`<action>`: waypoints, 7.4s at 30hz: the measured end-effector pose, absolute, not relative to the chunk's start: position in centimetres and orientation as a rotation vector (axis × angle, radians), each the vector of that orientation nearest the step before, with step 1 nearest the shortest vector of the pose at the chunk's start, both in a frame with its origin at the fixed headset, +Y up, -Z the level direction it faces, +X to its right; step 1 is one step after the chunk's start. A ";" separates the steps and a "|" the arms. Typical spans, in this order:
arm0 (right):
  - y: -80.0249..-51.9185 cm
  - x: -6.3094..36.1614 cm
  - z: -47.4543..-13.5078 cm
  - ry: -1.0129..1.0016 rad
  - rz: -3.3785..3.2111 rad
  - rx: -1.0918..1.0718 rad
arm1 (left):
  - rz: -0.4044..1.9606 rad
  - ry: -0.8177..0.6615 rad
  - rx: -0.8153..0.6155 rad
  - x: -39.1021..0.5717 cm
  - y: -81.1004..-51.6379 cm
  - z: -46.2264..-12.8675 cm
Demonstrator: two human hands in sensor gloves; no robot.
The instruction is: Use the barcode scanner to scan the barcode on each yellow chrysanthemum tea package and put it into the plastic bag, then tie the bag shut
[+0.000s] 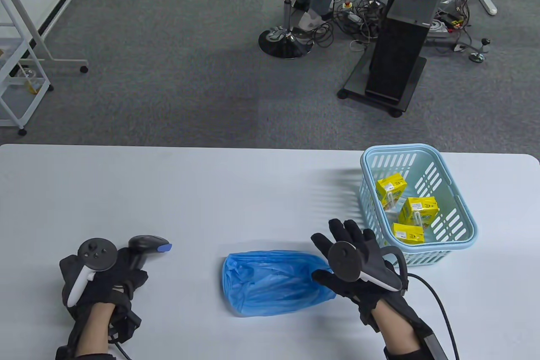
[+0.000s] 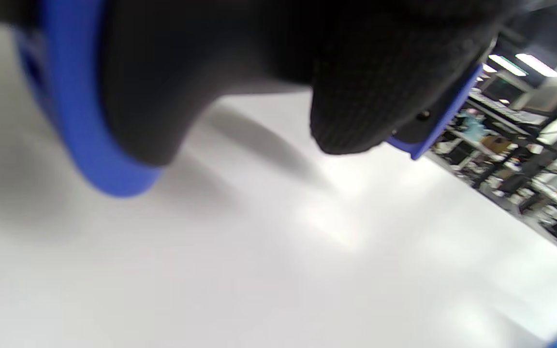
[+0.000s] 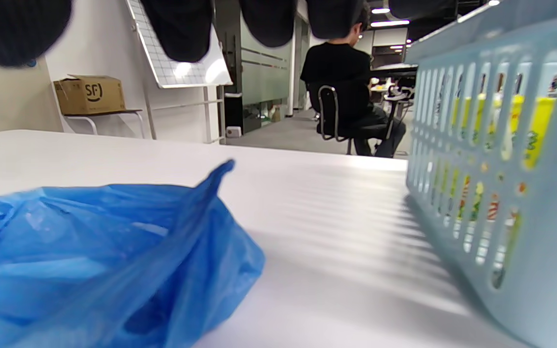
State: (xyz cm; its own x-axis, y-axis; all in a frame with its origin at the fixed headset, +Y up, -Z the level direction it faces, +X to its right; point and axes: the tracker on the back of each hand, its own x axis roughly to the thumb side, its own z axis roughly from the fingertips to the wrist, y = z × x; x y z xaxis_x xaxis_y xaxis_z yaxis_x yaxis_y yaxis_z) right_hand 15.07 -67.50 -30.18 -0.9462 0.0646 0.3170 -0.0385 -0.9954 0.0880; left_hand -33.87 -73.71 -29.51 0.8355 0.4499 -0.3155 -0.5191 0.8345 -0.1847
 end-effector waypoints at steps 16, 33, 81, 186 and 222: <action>-65.5 13.3 -28.8 0.082 3.046 0.551 | 0.507 -0.358 -0.081 -21.3 -66.0 -29.2; -56.9 24.8 -37.4 0.089 3.094 -0.068 | 0.557 -0.485 0.067 -15.3 -60.1 -27.0; -68.9 29.0 -43.2 1.014 2.977 -0.571 | 0.436 -0.548 -0.009 -15.0 -59.2 -25.8; -62.0 14.6 -27.8 -0.082 2.592 0.700 | 0.455 -0.376 0.123 -16.5 -60.9 -27.0; -70.7 8.1 -32.0 0.341 3.001 0.829 | 0.457 -0.315 0.049 -19.0 -60.9 -27.9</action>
